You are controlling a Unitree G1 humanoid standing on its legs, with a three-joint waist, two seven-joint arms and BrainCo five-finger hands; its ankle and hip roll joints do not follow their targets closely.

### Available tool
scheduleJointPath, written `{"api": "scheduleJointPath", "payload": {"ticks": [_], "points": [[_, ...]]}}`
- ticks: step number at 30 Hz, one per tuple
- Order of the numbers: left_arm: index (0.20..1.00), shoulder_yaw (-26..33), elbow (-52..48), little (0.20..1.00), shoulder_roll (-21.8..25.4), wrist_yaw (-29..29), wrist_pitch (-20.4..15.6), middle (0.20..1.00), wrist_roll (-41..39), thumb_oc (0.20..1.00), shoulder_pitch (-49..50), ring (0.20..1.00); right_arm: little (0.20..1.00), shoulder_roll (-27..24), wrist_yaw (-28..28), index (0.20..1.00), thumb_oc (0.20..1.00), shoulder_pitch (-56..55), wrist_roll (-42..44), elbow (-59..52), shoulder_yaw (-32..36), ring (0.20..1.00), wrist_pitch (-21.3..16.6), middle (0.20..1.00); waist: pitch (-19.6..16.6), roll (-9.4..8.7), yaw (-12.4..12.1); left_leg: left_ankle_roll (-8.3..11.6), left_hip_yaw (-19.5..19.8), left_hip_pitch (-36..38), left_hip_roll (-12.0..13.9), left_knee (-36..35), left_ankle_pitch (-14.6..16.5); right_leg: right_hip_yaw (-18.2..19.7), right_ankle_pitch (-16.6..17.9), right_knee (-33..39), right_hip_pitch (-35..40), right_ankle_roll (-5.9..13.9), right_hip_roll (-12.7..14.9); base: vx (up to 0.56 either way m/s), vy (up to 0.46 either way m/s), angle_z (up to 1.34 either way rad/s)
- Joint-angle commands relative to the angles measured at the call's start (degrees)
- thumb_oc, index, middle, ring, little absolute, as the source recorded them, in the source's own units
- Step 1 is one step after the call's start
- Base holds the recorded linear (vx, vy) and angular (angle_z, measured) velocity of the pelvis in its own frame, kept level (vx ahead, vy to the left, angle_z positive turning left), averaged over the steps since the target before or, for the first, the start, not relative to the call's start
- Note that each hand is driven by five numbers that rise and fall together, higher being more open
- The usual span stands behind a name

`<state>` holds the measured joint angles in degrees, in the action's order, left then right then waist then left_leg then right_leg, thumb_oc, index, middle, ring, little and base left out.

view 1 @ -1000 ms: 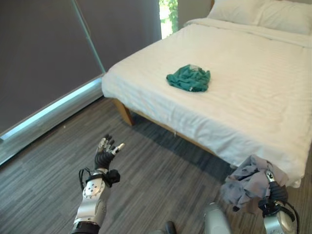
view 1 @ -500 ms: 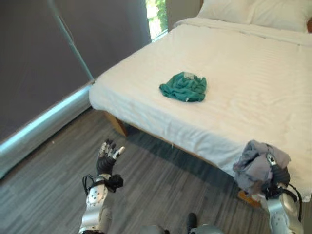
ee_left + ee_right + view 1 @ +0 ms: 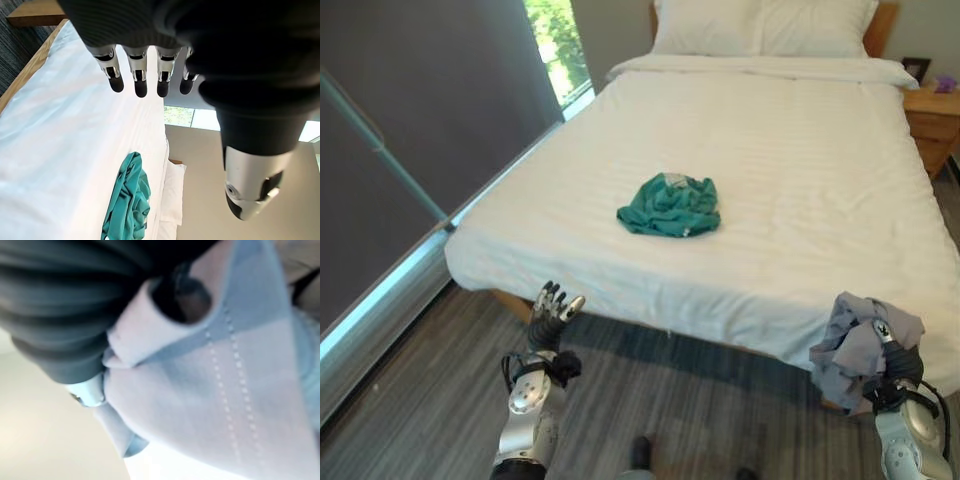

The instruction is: Pick up bed clothes into laundry basket.

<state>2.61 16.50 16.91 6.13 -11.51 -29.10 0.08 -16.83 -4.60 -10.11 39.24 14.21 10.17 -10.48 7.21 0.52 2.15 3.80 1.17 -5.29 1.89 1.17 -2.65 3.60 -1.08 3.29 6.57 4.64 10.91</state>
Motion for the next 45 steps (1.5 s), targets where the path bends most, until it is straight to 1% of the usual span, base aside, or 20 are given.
{"api": "scheduleJointPath", "payload": {"ticks": [1,2,3,4,5,7,9,10,11,13,15,17,20,21,29,32,38,40,44,45], "points": [[1.000,2.09,-4.84,1.000,7.15,-0.10,-3.06,1.000,1.23,1.000,-1.03,1.000,0.200,1.36,1.61,0.200,0.200,5.52,1.63,-3.53,-1.24,0.200,-3.33,0.200,0.37,-0.38,-1.30,-1.09,-1.62,3.22,3.75,-2.04,-1.03,-1.21,13.96,-18.57,-8.62,4.07,5.37,0.11,0.451,-0.30],[1.000,2.42,-4.63,1.000,8.81,-0.20,-2.43,1.000,1.94,1.000,-1.65,1.000,0.200,1.50,2.05,0.200,0.200,5.43,1.37,-3.72,-2.12,0.200,-2.84,0.200,1.25,0.58,-0.85,-1.78,-2.59,4.33,3.64,-2.49,-0.96,-1.83,15.00,-22.76,-10.96,3.75,5.48,0.10,0.448,-0.53],[1.000,2.49,-4.57,1.000,8.85,-0.23,-2.42,1.000,1.93,1.000,-1.71,1.000,0.200,1.53,2.02,0.200,0.200,5.49,1.35,-3.75,-2.16,0.200,-2.82,0.200,1.31,0.47,-0.94,-1.76,-2.74,4.41,3.61,-2.61,-0.99,-1.58,14.76,-23.30,-11.30,3.75,5.49,0.16,0.424,-0.83],[1.000,3.01,-4.07,1.000,12.13,-0.16,-1.34,1.000,6.67,1.000,-2.53,1.000,0.200,1.61,3.38,0.200,0.200,4.43,0.66,-3.63,-3.35,0.200,-1.73,0.200,1.49,1.74,0.47,-2.45,-3.85,6.92,3.24,-4.35,-0.26,-3.06,13.03,-26.73,-14.08,3.96,3.98,0.21,0.376,-0.63],[1.000,3.18,-3.70,1.000,13.90,0.41,-0.73,1.000,10.35,1.000,-3.45,1.000,0.200,1.51,4.00,0.200,0.200,3.86,0.63,-3.39,-3.53,0.200,-1.29,0.200,1.39,2.05,1.37,-2.62,-4.21,7.88,2.88,-5.01,-0.16,-3.70,11.47,-26.05,-15.74,3.95,2.06,0.29,0.453,-0.48],[1.000,3.24,-3.46,1.000,17.55,1.05,-0.02,1.000,15.01,1.000,-5.94,1.000,0.200,1.46,5.04,0.200,0.200,3.09,0.95,-3.07,-3.32,0.200,-0.98,0.200,1.14,1.82,2.67,-2.27,-5.12,10.19,2.10,-6.15,0.93,-7.19,8.23,-20.70,-17.68,3.75,-0.94,0.25,0.193,-0.03],[1.000,3.02,-3.12,1.000,19.99,1.11,0.12,1.000,15.84,1.000,-8.50,1.000,0.200,0.83,5.99,0.200,0.200,2.48,0.45,-2.53,-4.05,0.200,-0.72,0.200,0.69,0.93,3.44,-1.87,-5.76,11.38,1.18,-6.17,2.13,-10.88,7.90,-11.43,-16.66,3.80,-3.32,0.21,0.042,-0.07],[1.000,3.00,-3.10,1.000,19.99,1.11,0.11,1.000,15.84,1.000,-8.53,1.000,0.200,0.84,5.99,0.200,0.200,2.48,0.45,-2.52,-4.04,0.200,-0.72,0.200,0.79,0.97,3.49,-1.85,-5.70,11.48,1.25,-6.17,2.15,-10.97,7.99,-11.23,-16.44,3.79,-3.38,0.21,-0.015,-0.04],[1.000,3.06,-2.77,1.000,24.67,0.48,0.93,1.000,18.80,1.000,-11.66,1.000,0.200,0.19,6.84,0.200,0.200,1.67,0.57,-1.61,-3.26,0.200,0.36,0.200,0.26,0.20,3.74,-1.35,-5.20,11.70,1.24,-6.15,2.02,-8.01,7.81,-7.79,-13.31,4.32,-3.54,0.13,-0.016,0.04],[1.000,-0.03,1.40,1.000,26.81,1.63,0.88,1.000,21.95,1.000,-17.48,1.000,0.200,-0.17,7.52,0.200,0.200,1.47,1.77,-1.65,-4.26,0.200,-0.18,0.200,-0.57,-0.33,3.60,-1.25,-5.53,12.06,1.36,-6.17,2.10,-5.73,6.61,-5.13,-11.02,3.67,-4.69,0.17,-0.035,0.40],[1.000,-1.47,2.87,1.000,28.62,2.14,1.38,1.000,23.80,1.000,-20.65,1.000,0.200,-0.39,7.53,0.200,0.200,1.84,1.52,-1.73,-4.32,0.200,-0.25,0.200,-0.95,-0.45,3.25,-1.13,-5.94,12.23,1.49,-6.17,2.00,-6.93,6.67,-4.59,-10.45,3.81,-4.53,0.14,-0.050,0.25],[1.000,-8.81,10.97,1.000,33.56,0.83,2.98,1.000,25.65,1.000,-31.84,1.000,0.200,-1.62,7.67,0.200,0.200,1.51,1.19,-1.24,-4.92,0.200,0.43,0.200,-2.11,-0.44,4.18,-0.64,-5.90,12.59,1.67,-6.17,2.23,-7.14,6.60,-2.16,-8.29,3.66,-5.11,0.19,-0.082,-0.15],[1.000,-13.95,15.13,1.000,36.27,0.62,3.41,1.000,27.94,1.000,-39.16,1.000,0.200,-2.19,8.38,0.200,0.200,0.73,1.22,-0.97,-5.42,0.200,0.69,0.200,-2.44,-0.56,4.73,-0.30,-5.69,12.75,1.94,-6.17,2.33,-7.60,6.59,-1.01,-7.31,3.64,-5.40,0.12,-0.066,-0.03],[1.000,-17.79,19.41,1.000,37.47,0.18,3.39,1.000,29.05,1.000,-43.90,1.000,0.200,-2.50,9.21,0.200,0.200,-0.33,1.17,-1.11,-6.23,0.200,0.88,0.200,-2.59,-0.59,5.27,0.07,-5.70,12.92,2.28,-6.17,2.35,-7.88,6.55,-0.32,-6.78,3.68,-5.65,0.11,-0.060,-0.05],[1.000,-30.37,33.35,1.000,36.10,-0.75,3.63,1.000,29.96,1.000,-61.86,1.000,0.200,-4.10,10.50,0.200,0.200,-2.29,2.53,-0.98,-8.13,0.200,1.05,0.200,-2.53,-0.20,8.06,1.17,-6.76,11.88,3.44,-6.17,2.05,-7.21,6.79,1.47,-7.67,3.87,-6.92,0.06,-0.044,-0.07],[1.000,-35.10,37.36,1.000,34.81,-1.16,4.03,1.000,34.21,1.000,-66.66,1.000,0.200,-4.86,10.50,0.200,0.200,-1.72,2.71,-0.91,-8.99,0.200,0.69,0.200,-1.80,-0.22,8.96,1.44,-7.69,10.29,3.81,-6.17,1.66,-6.59,7.40,1.71,-9.38,4.10,-7.26,-0.04,-0.007,-0.12],[1.000,-37.17,46.79,1.000,29.49,1.02,5.78,1.000,37.27,1.000,-73.68,1.000,0.200,-6.66,10.75,0.200,0.200,-0.50,3.72,-3.15,-10.71,0.200,-0.02,0.200,2.02,-1.42,11.60,1.80,-8.97,5.08,4.70,-6.17,0.57,-4.83,9.13,1.64,-15.83,4.23,-8.07,-0.13,0.001,-0.18],[1.000,-37.94,50.26,1.000,29.96,1.62,6.24,1.000,37.00,1.000,-76.21,1.000,0.200,-7.61,10.50,0.200,0.200,0.49,4.53,-3.93,-11.53,0.200,-0.52,0.200,4.12,-2.22,12.56,1.97,-9.43,1.50,4.99,-6.17,-0.15,-3.87,10.23,1.54,-19.68,4.31,-8.25,-0.17,0.009,-0.17],[1.000,-38.26,52.29,1.000,30.28,2.36,6.59,1.000,36.74,1.000,-78.14,1.000,0.200,-8.27,10.47,0.200,0.200,1.49,4.55,-4.70,-12.17,0.200,-0.74,0.200,5.68,-2.97,13.39,2.09,-9.72,-1.73,5.17,-6.17,-0.72,-3.20,11.31,1.38,-23.14,4.45,-8.36,-0.13,0.003,-0.18],[1.000,-37.56,53.94,1.000,30.97,2.79,6.94,1.000,35.36,1.000,-78.90,1.000,0.200,-9.22,10.35,0.200,0.200,1.97,4.24,-5.09,-12.91,0.200,-1.01,0.200,6.93,-3.84,14.03,2.21,-10.28,-4.22,5.38,-6.17,-1.12,-2.71,12.14,1.45,-25.43,4.54,-8.49,-0.10,-0.013,-0.08]]}}
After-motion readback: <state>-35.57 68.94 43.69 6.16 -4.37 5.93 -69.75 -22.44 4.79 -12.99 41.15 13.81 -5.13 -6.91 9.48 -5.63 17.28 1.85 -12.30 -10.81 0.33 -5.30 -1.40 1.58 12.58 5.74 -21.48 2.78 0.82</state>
